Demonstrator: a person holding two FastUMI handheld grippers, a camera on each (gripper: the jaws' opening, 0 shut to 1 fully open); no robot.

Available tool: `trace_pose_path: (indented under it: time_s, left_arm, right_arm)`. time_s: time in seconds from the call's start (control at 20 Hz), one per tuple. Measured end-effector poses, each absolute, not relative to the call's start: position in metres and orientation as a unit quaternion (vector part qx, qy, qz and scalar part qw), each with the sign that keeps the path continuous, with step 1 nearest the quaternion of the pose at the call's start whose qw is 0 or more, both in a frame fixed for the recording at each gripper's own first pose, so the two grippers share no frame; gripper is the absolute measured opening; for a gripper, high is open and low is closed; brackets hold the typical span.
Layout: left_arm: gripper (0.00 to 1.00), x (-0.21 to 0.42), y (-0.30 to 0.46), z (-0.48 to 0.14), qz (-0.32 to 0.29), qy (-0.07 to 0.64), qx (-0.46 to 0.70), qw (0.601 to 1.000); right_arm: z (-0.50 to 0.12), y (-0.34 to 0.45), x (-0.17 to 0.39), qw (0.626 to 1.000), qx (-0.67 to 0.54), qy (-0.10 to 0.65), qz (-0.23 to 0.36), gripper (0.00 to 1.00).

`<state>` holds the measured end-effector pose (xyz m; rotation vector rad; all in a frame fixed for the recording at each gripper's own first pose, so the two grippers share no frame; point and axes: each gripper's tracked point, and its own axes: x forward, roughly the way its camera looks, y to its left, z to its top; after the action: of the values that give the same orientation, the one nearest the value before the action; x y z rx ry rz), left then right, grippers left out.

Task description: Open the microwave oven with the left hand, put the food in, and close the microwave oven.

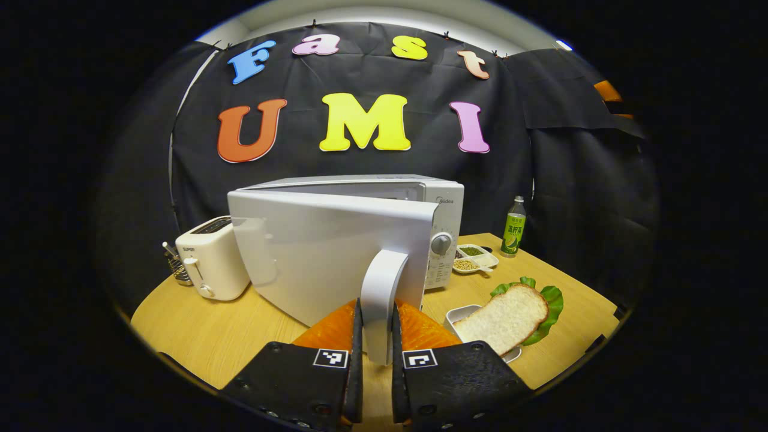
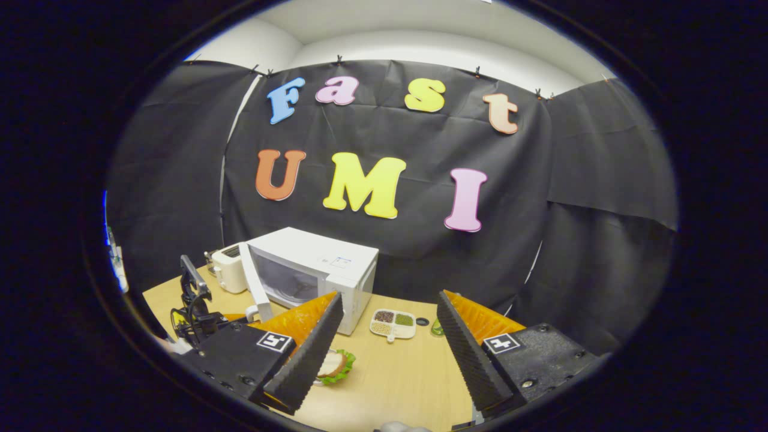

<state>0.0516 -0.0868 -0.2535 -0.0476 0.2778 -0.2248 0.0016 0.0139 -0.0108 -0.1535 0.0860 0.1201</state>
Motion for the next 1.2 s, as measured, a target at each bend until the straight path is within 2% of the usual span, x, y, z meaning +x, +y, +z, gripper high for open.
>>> trace_pose_path:
  time_s: [0.2,0.25,0.3,0.4,0.45,0.5,0.55,0.7,0.8,0.85,0.95,1.0,1.15,1.2]
  left_arm:
    - [0.19,0.029,-0.045,-0.247,-0.082,0.133,-0.006,0.988]
    - [0.29,0.023,-0.035,-0.247,-0.074,0.136,-0.001,0.988]
    - [0.21,0.018,-0.025,-0.247,-0.068,0.138,0.001,0.988]
    - [0.22,0.007,-0.004,-0.247,-0.051,0.144,0.003,0.988]
    - [0.22,0.001,0.011,-0.247,-0.037,0.144,0.008,0.989]
    - [0.18,-0.003,0.024,-0.248,-0.026,0.147,0.009,0.989]
    - [0.42,-0.008,0.037,-0.249,-0.015,0.15,0.011,0.989]
    - [0.54,-0.022,0.076,-0.251,0.014,0.157,0.027,0.987]
    - [0.58,-0.029,0.103,-0.252,0.037,0.159,0.031,0.986]
    - [0.86,-0.033,0.114,-0.252,0.045,0.161,0.027,0.986]
    - [0.98,-0.039,0.132,-0.253,0.065,0.164,0.029,0.984]
    - [0.97,-0.042,0.14,-0.254,0.073,0.165,0.033,0.983]
    - [0.96,-0.05,0.166,-0.248,0.099,0.162,0.031,0.981]
    - [0.96,-0.055,0.172,-0.247,0.108,0.161,0.035,0.98]
  right_arm:
    - [-0.013,0.037,-0.012,0.993,-0.074,0.038,0.082,0.97]
    - [-0.015,0.042,-0.016,0.993,-0.068,0.038,0.086,1.0]
    - [-0.016,0.047,-0.019,0.993,-0.063,0.037,0.091,1.0]
    - [-0.019,0.055,-0.026,0.993,-0.056,0.037,0.097,0.96]
    - [-0.019,0.058,-0.029,0.993,-0.055,0.037,0.1,1.0]
    - [-0.022,0.062,-0.033,0.992,-0.054,0.036,0.104,1.0]
    - [-0.024,0.064,-0.036,0.992,-0.053,0.036,0.106,1.0]
    - [-0.033,0.069,-0.042,0.991,-0.049,0.047,0.112,0.96]
    - [-0.036,0.07,-0.044,0.991,-0.048,0.049,0.112,0.97]
    - [-0.039,0.07,-0.044,0.991,-0.047,0.051,0.112,0.96]
    - [-0.041,0.071,-0.045,0.991,-0.046,0.053,0.113,0.96]
    - [-0.042,0.07,-0.045,0.991,-0.046,0.054,0.113,1.0]
    - [-0.049,0.069,-0.037,0.991,-0.045,0.058,0.113,1.0]
    - [-0.053,0.067,-0.033,0.991,-0.045,0.062,0.111,0.97]
